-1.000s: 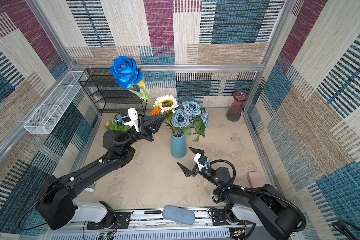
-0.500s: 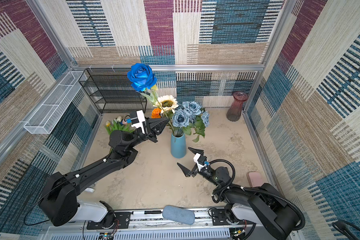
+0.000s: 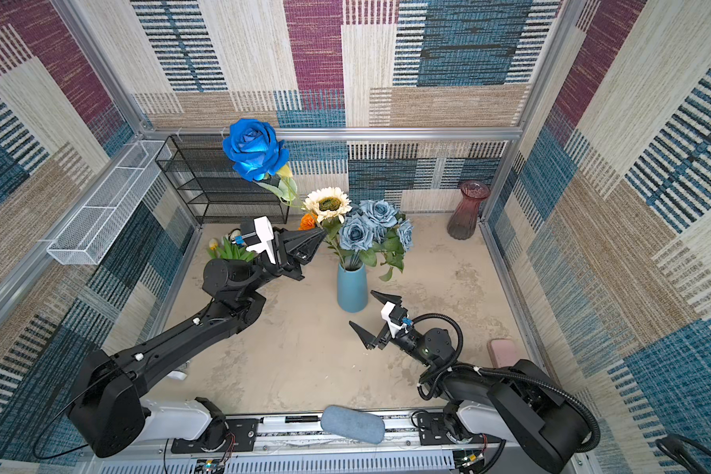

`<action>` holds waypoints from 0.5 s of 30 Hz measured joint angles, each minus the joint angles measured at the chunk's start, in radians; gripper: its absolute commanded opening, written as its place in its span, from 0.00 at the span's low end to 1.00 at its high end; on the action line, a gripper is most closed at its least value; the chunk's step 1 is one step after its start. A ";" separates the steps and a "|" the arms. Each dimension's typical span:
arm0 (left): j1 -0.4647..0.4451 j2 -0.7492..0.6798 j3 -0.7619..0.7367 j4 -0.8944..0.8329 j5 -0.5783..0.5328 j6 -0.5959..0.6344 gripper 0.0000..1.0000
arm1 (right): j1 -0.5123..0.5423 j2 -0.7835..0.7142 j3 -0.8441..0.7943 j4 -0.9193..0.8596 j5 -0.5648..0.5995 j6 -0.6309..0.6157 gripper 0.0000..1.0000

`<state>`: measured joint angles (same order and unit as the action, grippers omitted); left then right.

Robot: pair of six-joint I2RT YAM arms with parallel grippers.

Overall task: Arrange the flowers into the vase
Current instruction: 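Hold the bright blue rose upright and align its stem over the vase opening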

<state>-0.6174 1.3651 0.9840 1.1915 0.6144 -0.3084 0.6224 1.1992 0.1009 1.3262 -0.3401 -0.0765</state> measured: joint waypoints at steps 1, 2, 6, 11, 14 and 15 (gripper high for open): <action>0.000 0.001 0.000 0.000 0.002 0.001 0.00 | 0.000 0.001 0.000 0.000 -0.001 0.000 0.97; 0.000 0.002 0.000 0.000 0.002 0.001 0.00 | 0.000 0.002 0.000 0.000 -0.001 0.000 0.97; 0.000 0.009 0.000 0.002 0.002 0.002 0.00 | 0.000 0.003 0.000 0.000 -0.001 0.000 0.97; 0.000 0.014 0.017 0.006 0.009 0.004 0.00 | 0.000 0.005 0.003 0.000 -0.001 0.000 0.97; 0.000 0.013 0.024 0.009 0.015 0.005 0.00 | 0.000 0.008 0.004 0.000 -0.001 0.000 0.97; 0.000 0.015 0.024 0.009 0.017 0.004 0.00 | 0.000 0.008 0.005 0.000 -0.001 0.000 0.97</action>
<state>-0.6174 1.3804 1.0080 1.2003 0.6312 -0.3042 0.6224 1.2072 0.1055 1.3266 -0.3408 -0.0765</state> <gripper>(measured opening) 0.069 0.974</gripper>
